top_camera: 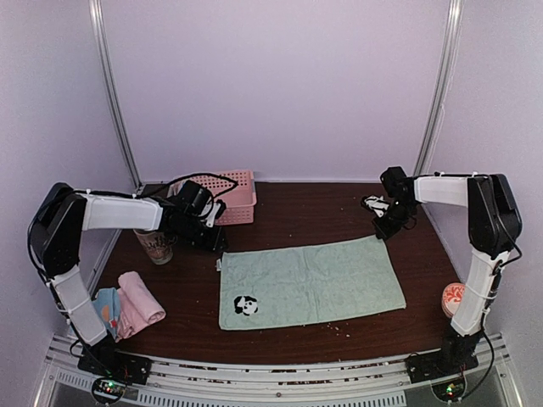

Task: Roll the towels
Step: Pick up the towel from the center of the board.

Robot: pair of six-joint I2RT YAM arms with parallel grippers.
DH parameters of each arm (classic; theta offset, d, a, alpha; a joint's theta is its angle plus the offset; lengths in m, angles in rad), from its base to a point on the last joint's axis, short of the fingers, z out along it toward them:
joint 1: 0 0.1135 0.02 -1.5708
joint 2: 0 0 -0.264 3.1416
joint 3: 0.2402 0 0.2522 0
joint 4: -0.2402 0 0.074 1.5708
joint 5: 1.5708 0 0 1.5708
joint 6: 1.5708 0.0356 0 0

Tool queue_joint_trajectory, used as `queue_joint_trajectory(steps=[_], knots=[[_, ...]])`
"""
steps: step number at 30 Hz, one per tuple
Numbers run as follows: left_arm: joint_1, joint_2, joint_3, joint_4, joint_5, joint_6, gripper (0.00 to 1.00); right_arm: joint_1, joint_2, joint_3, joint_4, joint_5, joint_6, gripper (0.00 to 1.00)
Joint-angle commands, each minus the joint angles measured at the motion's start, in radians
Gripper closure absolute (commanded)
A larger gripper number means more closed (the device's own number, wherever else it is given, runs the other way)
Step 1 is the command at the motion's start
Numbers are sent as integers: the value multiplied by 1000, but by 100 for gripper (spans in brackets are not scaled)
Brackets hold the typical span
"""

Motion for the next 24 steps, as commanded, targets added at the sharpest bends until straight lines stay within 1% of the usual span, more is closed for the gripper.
queue_joint_trajectory(steps=[1, 8, 13, 15, 20, 24], knots=[[-2, 48, 9, 23, 48, -5, 59, -2, 19, -4, 7, -2, -4, 100], [0, 122, 51, -4, 23, -37, 64, -3, 18, 0, 3, -11, -3, 100], [5, 160, 78, 0, -2, -61, 65, -1, 24, -5, 1, -15, -1, 100], [11, 172, 83, 7, 15, -68, 66, -3, 22, -6, 1, -17, -1, 100], [18, 187, 87, 20, 67, -78, 76, -2, 25, -8, 0, -18, 1, 100], [19, 176, 78, 18, 75, -80, 81, -3, 26, -11, 4, -19, 1, 100]])
